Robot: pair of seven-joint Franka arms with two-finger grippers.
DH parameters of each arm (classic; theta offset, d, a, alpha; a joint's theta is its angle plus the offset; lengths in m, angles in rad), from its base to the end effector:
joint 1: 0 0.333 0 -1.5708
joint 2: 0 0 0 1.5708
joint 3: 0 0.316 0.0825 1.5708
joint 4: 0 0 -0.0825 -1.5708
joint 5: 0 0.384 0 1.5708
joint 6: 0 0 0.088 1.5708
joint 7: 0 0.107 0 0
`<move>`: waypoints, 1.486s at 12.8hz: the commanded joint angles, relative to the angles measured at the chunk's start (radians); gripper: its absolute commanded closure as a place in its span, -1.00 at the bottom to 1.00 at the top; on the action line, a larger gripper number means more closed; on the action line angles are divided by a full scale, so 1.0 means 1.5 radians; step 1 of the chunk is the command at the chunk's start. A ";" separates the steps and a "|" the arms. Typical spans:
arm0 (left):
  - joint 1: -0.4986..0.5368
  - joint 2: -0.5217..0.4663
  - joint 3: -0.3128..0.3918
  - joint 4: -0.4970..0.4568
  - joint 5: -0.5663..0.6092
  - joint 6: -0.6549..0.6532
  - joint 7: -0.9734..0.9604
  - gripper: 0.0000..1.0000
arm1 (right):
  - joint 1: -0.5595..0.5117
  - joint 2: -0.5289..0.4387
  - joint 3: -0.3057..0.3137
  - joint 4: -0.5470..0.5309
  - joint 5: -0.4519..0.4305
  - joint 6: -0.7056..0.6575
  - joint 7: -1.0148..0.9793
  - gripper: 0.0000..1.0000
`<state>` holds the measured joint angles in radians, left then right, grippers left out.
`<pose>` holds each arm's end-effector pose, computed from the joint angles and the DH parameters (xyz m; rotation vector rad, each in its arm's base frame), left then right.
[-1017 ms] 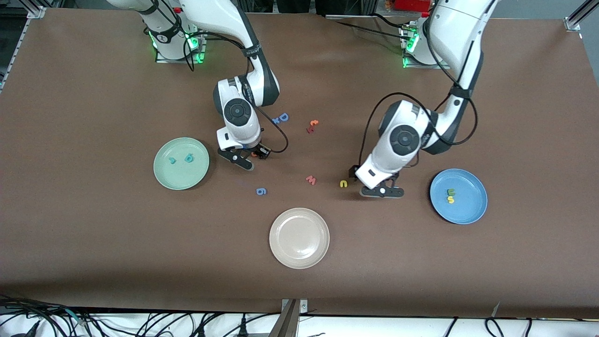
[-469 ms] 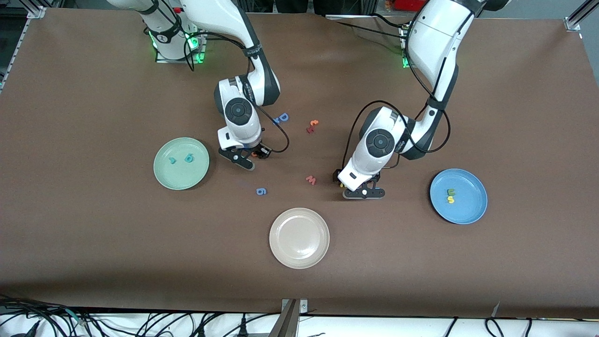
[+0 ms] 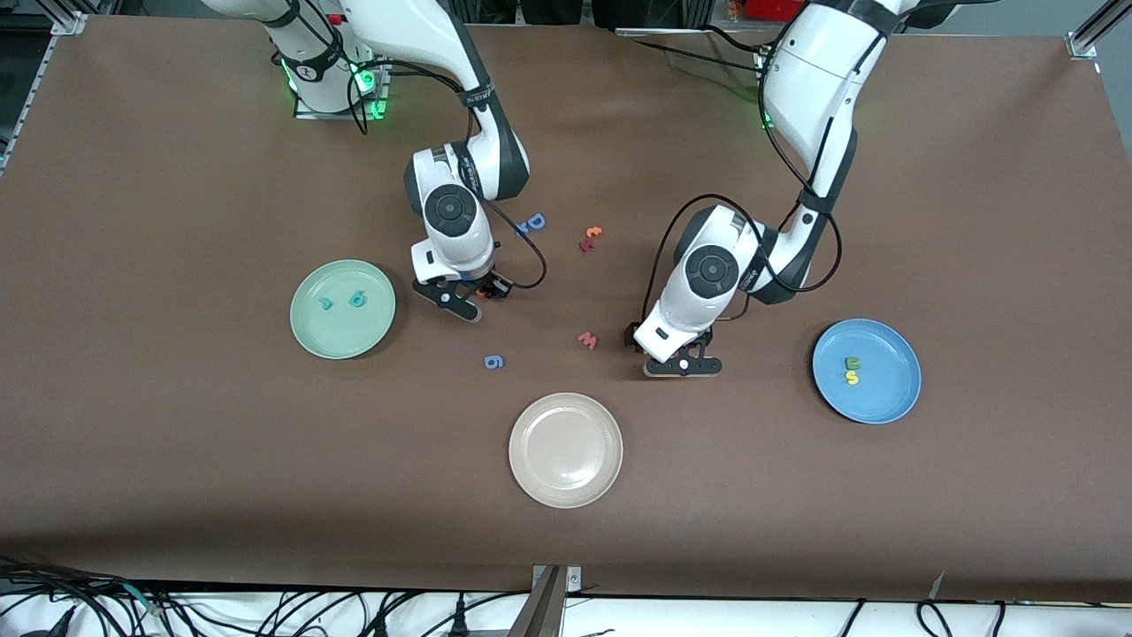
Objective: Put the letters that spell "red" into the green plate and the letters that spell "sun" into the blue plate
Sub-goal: 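Place the orange 6 on the mint plate while the left gripper drops the U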
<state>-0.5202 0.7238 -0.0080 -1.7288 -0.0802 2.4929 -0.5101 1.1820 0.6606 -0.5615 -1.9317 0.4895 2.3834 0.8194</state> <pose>0.5801 -0.3374 0.1678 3.0731 0.0722 0.0117 0.4894 0.3661 0.1799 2.9945 -0.7481 -0.0529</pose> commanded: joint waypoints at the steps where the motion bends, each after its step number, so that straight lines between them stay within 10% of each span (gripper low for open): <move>1: -0.014 0.021 0.004 0.018 -0.008 0.013 -0.014 -0.96 | 0.010 -0.017 -0.042 0.002 0.010 -0.050 -0.043 0.63; 12: -0.012 0.020 0.005 0.018 -0.008 0.016 -0.011 1.00 | -0.024 -0.041 -0.196 0.013 0.011 -0.224 -0.373 0.63; 19: 0.026 -0.025 0.098 0.012 -0.008 -0.044 0.246 1.00 | -0.145 0.003 -0.183 0.012 0.058 -0.193 -0.573 0.63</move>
<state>-0.5073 0.7239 0.0872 -1.7069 -0.0800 2.4895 -0.3022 0.9856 0.6290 -0.8498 -1.9122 0.5237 2.0733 0.0255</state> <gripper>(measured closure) 0.736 0.727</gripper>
